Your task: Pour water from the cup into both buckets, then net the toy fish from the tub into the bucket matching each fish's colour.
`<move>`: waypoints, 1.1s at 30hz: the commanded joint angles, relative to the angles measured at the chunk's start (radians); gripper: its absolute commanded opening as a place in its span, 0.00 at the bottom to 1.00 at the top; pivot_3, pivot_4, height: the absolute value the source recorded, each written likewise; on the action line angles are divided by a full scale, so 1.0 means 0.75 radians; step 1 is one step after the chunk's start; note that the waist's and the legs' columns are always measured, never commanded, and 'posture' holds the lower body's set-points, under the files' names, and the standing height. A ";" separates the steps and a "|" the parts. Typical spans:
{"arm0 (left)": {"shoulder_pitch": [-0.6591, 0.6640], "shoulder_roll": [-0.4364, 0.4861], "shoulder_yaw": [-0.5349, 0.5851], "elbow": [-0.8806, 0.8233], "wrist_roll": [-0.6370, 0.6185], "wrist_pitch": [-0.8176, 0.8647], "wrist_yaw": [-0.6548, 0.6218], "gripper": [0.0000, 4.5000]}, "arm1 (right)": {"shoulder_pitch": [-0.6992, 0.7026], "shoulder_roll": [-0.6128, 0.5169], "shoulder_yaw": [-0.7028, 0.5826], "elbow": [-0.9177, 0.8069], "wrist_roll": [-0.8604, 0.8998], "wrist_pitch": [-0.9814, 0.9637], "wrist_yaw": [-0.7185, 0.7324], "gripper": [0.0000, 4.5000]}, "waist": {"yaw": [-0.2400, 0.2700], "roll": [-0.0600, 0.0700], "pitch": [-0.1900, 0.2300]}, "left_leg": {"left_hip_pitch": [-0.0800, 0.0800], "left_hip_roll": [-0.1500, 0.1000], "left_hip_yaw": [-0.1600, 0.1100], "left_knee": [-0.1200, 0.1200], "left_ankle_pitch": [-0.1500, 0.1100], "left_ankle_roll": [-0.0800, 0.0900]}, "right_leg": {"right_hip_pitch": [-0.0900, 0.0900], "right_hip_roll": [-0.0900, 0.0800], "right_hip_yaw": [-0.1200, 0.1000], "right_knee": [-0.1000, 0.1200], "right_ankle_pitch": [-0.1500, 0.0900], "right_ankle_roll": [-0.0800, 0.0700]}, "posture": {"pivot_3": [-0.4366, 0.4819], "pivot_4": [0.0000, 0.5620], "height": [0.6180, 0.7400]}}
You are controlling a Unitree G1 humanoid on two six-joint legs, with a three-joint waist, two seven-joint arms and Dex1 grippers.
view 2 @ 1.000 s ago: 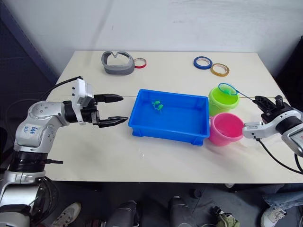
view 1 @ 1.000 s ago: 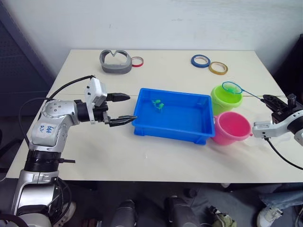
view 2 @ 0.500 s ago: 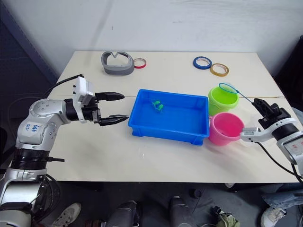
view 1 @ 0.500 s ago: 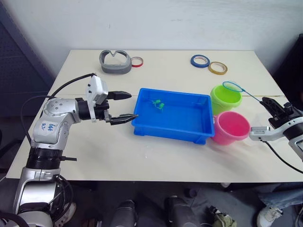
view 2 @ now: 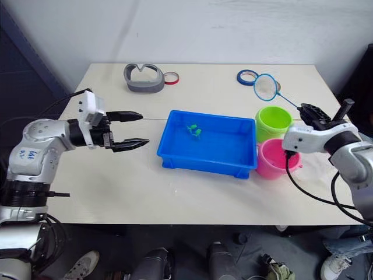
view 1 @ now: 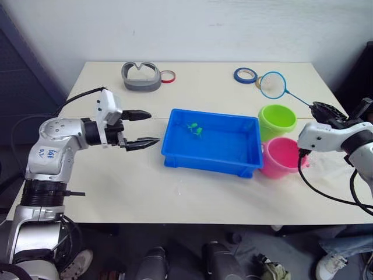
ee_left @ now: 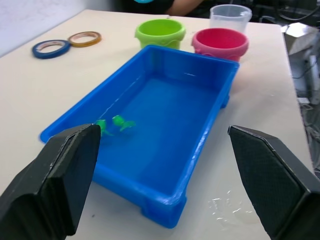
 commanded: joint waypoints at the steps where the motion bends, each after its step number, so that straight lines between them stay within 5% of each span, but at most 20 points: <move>1: 0.006 0.028 0.059 -0.032 -0.012 -0.002 0.007 0.99 | -0.010 0.033 -0.078 -0.140 0.338 0.194 0.276 0.00 | 0.004 0.000 0.000 | 0.000 0.000 0.000 0.000 0.000 0.000 | 0.000 0.000 0.000 0.000 0.000 0.000 | 0.48 0.27 1.00; 13: 0.104 0.030 0.088 -0.147 -0.034 0.037 0.057 0.99 | -0.203 0.112 0.108 -0.261 0.937 1.201 0.623 0.00 | 0.004 0.000 0.000 | -0.002 -0.001 -0.011 0.001 0.000 0.000 | 0.002 -0.004 -0.001 0.000 0.000 0.000 | 0.48 0.27 1.00; 33: 0.212 0.059 0.139 -0.254 -0.033 0.077 0.114 0.99 | -0.530 0.376 0.446 0.117 0.780 1.248 0.464 0.00 | 0.005 0.000 0.000 | -0.005 -0.002 -0.011 -0.001 0.000 0.000 | -0.002 -0.005 -0.002 -0.001 0.000 0.000 | 0.48 0.27 1.00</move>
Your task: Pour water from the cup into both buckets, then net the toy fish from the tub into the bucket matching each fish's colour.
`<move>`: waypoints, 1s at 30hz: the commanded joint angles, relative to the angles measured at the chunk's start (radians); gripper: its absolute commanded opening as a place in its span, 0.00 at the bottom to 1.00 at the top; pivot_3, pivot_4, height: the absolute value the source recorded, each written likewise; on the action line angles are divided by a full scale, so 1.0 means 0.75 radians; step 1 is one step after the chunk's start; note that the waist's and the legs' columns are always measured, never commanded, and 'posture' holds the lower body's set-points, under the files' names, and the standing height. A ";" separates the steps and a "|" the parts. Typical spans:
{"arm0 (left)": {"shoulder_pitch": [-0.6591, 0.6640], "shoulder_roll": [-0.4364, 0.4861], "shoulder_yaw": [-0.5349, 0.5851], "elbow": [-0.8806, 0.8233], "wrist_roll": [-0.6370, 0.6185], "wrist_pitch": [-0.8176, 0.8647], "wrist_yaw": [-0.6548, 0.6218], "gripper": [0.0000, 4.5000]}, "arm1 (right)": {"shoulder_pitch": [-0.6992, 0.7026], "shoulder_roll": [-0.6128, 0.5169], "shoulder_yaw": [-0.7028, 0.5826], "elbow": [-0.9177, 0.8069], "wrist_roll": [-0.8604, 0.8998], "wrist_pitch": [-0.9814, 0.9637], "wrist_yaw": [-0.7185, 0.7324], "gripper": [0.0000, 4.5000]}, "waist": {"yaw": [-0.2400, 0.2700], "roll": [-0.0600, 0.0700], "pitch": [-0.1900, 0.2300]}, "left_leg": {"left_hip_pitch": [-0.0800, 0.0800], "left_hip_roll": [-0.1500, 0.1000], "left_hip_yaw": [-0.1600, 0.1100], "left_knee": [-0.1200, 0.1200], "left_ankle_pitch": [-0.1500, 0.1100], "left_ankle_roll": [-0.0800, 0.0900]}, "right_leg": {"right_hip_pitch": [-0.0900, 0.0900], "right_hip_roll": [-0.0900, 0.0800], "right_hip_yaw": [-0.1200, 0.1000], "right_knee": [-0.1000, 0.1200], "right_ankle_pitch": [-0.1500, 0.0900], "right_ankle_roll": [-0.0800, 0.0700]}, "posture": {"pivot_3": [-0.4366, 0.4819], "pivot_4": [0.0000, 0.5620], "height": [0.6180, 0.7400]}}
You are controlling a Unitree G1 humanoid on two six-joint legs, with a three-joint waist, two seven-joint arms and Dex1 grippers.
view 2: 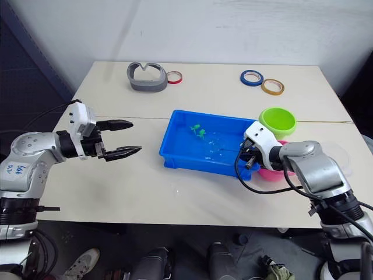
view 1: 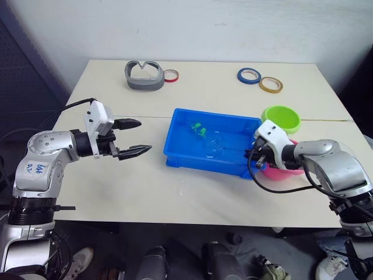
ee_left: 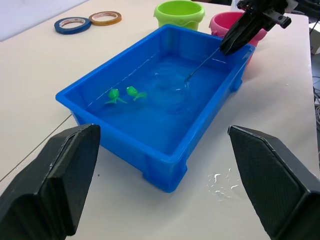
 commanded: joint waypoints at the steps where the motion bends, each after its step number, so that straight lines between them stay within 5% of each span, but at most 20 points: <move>1: 0.000 0.032 0.055 -0.071 -0.020 0.005 0.017 0.99 | -0.041 0.032 -0.004 0.034 -0.034 -0.022 -0.031 0.00 | 0.000 0.000 0.000 | 0.000 0.000 0.000 0.000 0.000 0.000 | 0.000 0.000 0.000 0.000 0.000 0.000 | 0.48 0.27 1.00; 17: 0.025 0.057 0.092 -0.126 -0.033 0.046 0.041 0.99 | -0.124 0.208 -0.026 0.172 -0.070 -0.085 -0.089 0.00 | -0.003 0.000 0.000 | -0.001 0.000 0.000 -0.001 0.000 0.000 | -0.002 0.000 0.000 0.000 0.000 0.000 | 0.48 0.27 1.00; 30: 0.022 0.064 0.092 -0.120 -0.038 0.047 0.037 0.99 | -0.116 0.164 -0.152 0.017 0.026 0.026 -0.050 0.00 | -0.004 0.000 0.000 | -0.001 0.000 0.000 -0.003 0.000 -0.001 | -0.003 0.000 0.000 0.000 0.000 0.000 | 0.48 0.27 1.00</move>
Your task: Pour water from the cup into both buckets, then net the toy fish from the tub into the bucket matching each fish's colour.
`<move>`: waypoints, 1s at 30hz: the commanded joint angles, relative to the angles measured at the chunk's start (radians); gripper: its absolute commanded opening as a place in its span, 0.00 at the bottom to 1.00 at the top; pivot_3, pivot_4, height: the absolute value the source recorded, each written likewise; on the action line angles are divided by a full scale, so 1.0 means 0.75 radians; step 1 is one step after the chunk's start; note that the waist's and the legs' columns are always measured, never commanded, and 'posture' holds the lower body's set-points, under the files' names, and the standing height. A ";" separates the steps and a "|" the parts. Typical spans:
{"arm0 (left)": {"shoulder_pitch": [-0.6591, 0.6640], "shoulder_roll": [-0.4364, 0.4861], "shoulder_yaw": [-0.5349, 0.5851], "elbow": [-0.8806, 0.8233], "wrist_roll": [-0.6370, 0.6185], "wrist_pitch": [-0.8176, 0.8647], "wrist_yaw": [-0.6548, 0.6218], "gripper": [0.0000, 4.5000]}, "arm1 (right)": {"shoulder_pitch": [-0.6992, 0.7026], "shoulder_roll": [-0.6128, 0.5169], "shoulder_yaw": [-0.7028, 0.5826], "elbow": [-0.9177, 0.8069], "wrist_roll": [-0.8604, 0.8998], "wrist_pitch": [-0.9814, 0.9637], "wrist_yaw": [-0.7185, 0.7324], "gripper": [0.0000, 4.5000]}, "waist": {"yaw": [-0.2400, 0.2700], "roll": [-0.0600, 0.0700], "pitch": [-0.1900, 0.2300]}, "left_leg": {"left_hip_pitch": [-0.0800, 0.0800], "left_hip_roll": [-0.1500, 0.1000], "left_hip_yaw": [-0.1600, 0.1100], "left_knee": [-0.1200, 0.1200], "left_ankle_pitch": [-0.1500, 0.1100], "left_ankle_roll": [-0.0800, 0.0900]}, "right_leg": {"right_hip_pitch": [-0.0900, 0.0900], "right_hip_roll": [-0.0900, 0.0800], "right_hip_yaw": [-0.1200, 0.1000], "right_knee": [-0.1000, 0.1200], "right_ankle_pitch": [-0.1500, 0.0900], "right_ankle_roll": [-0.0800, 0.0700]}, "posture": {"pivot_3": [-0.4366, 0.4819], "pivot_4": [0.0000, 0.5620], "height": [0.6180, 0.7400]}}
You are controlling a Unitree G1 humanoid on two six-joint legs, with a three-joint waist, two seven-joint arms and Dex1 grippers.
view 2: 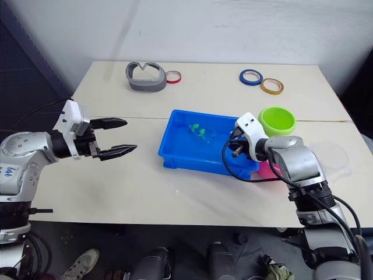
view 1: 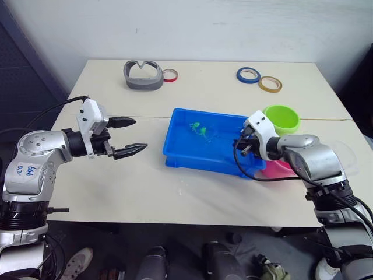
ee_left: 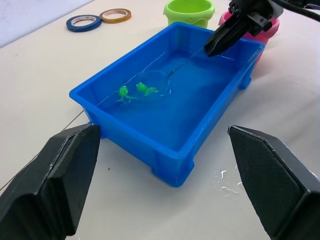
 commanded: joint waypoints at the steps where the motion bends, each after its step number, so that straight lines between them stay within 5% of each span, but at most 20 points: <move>1: -0.011 0.020 0.041 -0.034 -0.023 -0.010 -0.001 0.99 | -0.001 -0.051 -0.088 -0.119 0.060 0.045 0.026 0.00 | 0.001 0.000 0.000 | 0.000 0.000 0.000 0.000 0.000 0.000 | 0.000 0.000 0.000 0.000 0.000 0.000 | 0.48 0.27 1.00; 15: -0.046 -0.001 0.025 0.010 -0.027 -0.018 -0.006 0.99 | 0.098 -0.131 -0.221 -0.316 0.222 0.116 0.067 0.00 | 0.002 0.000 0.000 | -0.002 0.000 0.000 0.000 0.000 0.000 | -0.001 0.000 0.000 -0.002 0.000 0.000 | 0.48 0.27 1.00; 21: -0.099 -0.042 -0.015 0.060 -0.017 -0.040 -0.020 0.99 | 0.236 -0.186 -0.404 -0.417 0.341 0.117 0.100 0.00 | 0.008 0.000 0.000 | -0.004 0.000 -0.002 0.000 0.000 0.000 | -0.001 -0.001 -0.002 -0.003 0.000 0.000 | 0.48 0.27 1.00; 30: -0.244 -0.130 -0.075 0.153 -0.011 -0.056 -0.062 0.99 | 0.315 -0.344 -0.718 -0.270 0.346 0.055 0.043 0.00 | 0.008 0.000 0.000 | -0.011 -0.001 -0.002 0.001 0.000 0.000 | -0.009 0.000 -0.002 -0.001 0.000 0.000 | 0.48 0.27 1.00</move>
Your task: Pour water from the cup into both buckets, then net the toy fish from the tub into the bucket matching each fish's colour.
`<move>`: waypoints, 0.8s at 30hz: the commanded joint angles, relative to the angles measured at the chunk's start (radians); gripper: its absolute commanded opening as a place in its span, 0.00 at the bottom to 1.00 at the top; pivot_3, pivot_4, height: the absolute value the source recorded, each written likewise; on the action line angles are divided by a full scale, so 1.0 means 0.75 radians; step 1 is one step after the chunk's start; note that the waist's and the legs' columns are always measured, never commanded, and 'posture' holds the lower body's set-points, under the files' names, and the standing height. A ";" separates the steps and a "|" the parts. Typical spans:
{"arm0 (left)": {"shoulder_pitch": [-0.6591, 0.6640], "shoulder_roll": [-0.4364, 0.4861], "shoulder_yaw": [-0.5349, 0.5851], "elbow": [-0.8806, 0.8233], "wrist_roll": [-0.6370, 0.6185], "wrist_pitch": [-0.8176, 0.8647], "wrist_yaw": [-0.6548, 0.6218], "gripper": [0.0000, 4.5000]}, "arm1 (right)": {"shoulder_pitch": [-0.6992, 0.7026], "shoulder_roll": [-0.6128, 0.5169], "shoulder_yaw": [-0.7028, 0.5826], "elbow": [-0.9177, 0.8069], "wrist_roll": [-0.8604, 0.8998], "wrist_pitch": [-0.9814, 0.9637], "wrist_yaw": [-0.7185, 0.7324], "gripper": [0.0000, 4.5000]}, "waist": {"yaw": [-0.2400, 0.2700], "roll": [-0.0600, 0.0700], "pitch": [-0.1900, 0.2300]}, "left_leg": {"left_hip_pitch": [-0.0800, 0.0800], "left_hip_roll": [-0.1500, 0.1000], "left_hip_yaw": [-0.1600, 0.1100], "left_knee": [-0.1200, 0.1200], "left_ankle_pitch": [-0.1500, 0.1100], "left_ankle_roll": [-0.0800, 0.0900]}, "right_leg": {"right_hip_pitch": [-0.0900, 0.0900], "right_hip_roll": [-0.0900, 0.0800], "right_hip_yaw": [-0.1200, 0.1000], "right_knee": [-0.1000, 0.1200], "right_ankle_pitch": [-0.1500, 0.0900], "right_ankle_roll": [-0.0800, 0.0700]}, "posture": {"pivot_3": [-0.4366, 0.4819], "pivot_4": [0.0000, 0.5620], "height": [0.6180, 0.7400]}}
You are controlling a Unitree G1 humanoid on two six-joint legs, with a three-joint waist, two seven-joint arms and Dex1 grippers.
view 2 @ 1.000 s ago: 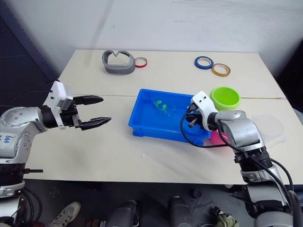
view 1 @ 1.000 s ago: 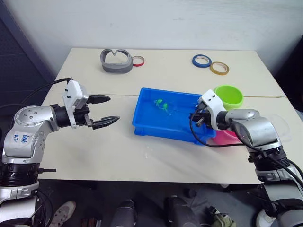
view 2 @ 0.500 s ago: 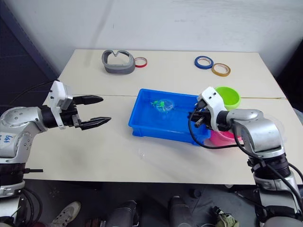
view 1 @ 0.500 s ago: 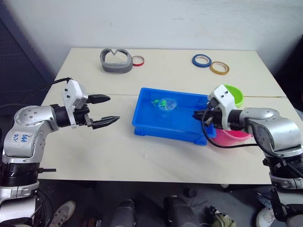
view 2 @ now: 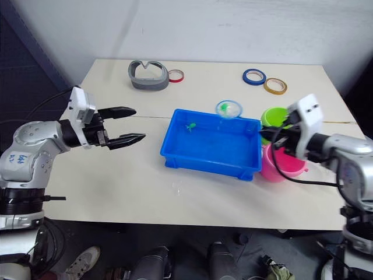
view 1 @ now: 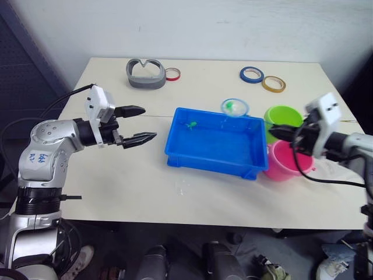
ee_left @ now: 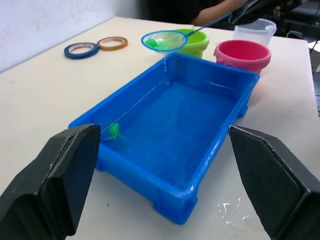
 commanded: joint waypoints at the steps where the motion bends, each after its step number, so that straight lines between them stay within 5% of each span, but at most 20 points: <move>1: -0.058 -0.027 -0.014 0.033 -0.008 -0.028 -0.021 0.99 | 0.029 -0.075 -0.109 0.062 -0.022 -0.076 -0.018 0.00 | -0.001 0.000 0.000 | -0.001 0.000 0.000 0.000 0.000 0.000 | -0.001 0.000 0.000 0.001 0.000 0.000 | 0.48 0.27 1.00; 13: -0.150 -0.109 -0.100 0.131 0.054 -0.098 -0.036 0.99 | 0.060 -0.179 0.031 0.329 -0.314 -0.439 -0.152 0.00 | -0.008 0.000 0.000 | -0.004 0.000 0.006 0.003 0.001 0.001 | -0.007 0.002 0.003 0.005 0.000 0.000 | 0.48 0.27 1.00; 24: -0.135 -0.103 -0.101 0.140 0.066 -0.117 -0.052 0.99 | 0.295 -0.376 0.313 0.354 -0.945 -1.209 -0.394 0.00 | 0.000 0.000 0.000 | -0.005 -0.001 0.007 0.006 0.001 0.001 | -0.007 0.002 0.002 0.004 0.000 0.001 | 0.48 0.27 1.00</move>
